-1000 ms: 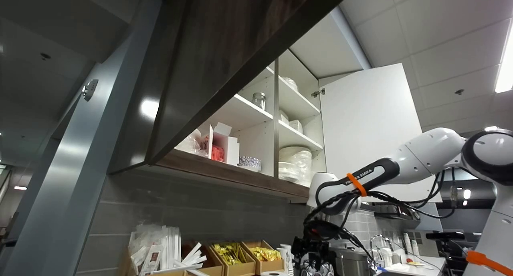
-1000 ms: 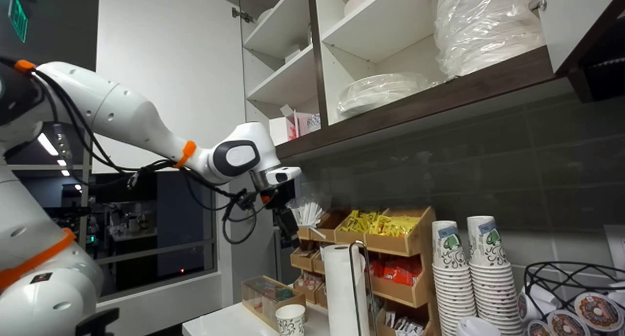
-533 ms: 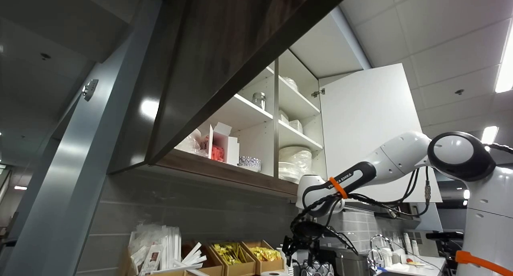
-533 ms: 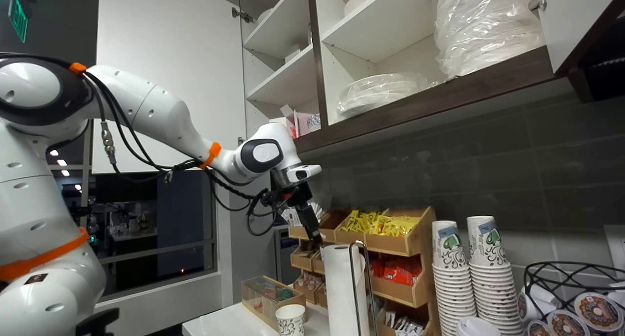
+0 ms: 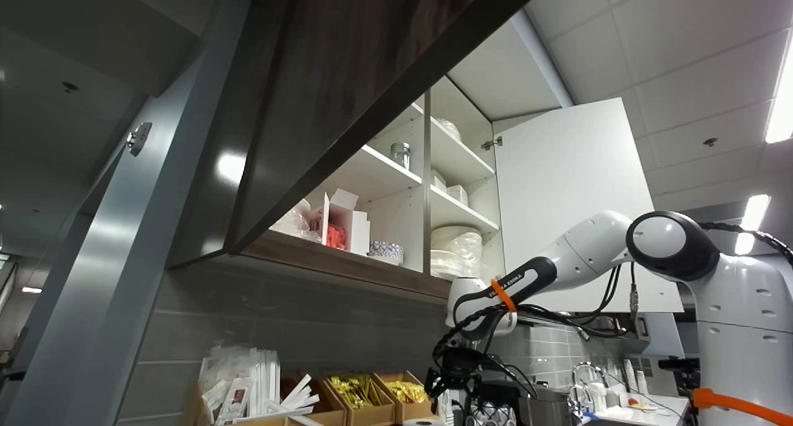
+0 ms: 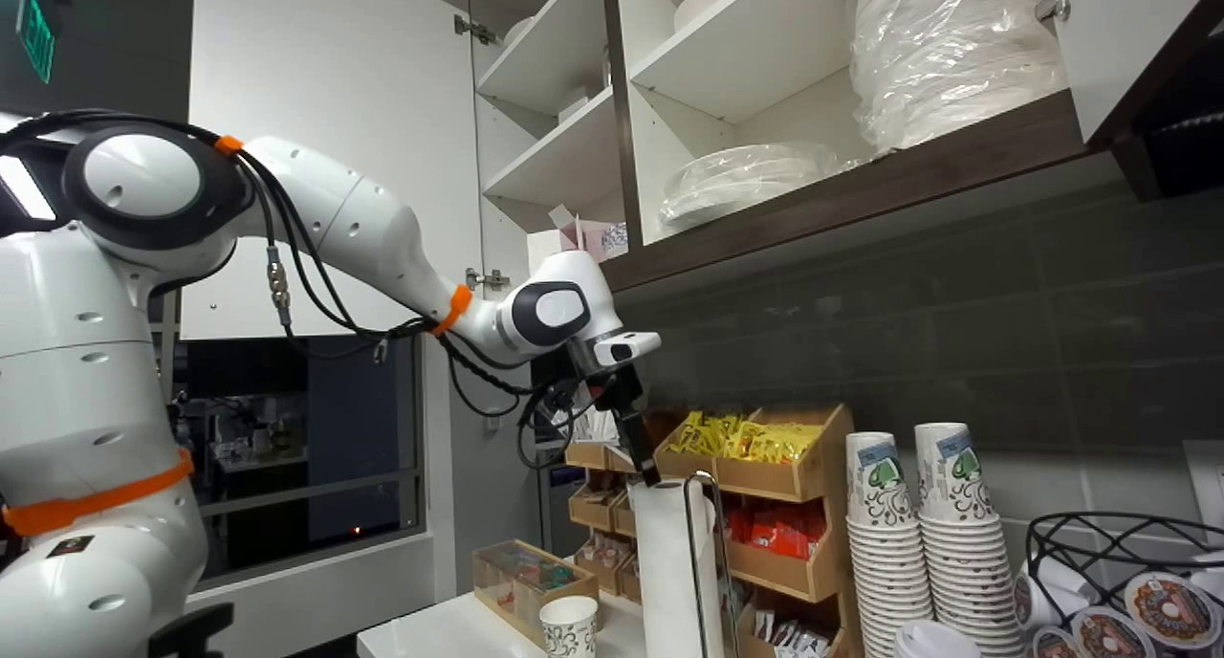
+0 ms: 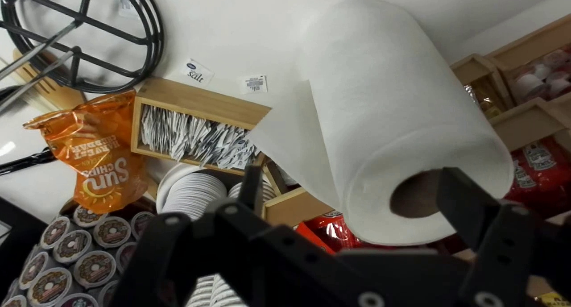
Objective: Put the paper towel on the metal rail
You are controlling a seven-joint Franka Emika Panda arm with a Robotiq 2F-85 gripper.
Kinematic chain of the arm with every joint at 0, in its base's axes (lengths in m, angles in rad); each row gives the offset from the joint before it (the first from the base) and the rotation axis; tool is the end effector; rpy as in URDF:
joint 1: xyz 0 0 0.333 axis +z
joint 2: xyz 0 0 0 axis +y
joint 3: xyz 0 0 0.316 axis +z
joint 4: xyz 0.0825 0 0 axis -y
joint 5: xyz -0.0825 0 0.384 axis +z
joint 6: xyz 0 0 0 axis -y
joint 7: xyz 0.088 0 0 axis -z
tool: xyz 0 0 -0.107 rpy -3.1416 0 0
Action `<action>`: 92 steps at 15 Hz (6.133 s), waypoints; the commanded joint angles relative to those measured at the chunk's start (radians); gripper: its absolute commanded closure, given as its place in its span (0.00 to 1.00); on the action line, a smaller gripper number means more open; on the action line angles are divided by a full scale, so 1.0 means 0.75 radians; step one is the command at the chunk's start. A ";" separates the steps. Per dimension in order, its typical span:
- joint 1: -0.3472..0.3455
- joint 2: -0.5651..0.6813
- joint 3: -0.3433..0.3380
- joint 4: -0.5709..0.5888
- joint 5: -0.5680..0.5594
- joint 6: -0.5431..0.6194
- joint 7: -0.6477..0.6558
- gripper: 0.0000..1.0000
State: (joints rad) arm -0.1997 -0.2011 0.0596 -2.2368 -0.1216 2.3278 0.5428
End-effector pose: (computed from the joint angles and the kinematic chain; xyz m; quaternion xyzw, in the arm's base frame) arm 0.5080 -0.0726 0.4835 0.9420 -0.2975 0.1531 0.0256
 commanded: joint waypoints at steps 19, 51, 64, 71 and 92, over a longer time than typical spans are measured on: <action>0.102 0.243 -0.121 0.167 -0.006 0.067 -0.073 0.36; 0.052 -0.170 -0.155 -0.054 -0.024 0.076 -0.155 0.95; -0.104 -0.434 -0.155 -0.040 -0.103 -0.116 -0.251 0.95; -0.148 -0.495 -0.151 0.054 -0.143 -0.272 -0.244 0.95; -0.151 -0.354 -0.155 0.610 -0.257 -0.762 -0.199 0.95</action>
State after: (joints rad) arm -0.3098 -0.5091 -0.0532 -1.8547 -0.2870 1.8119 0.3731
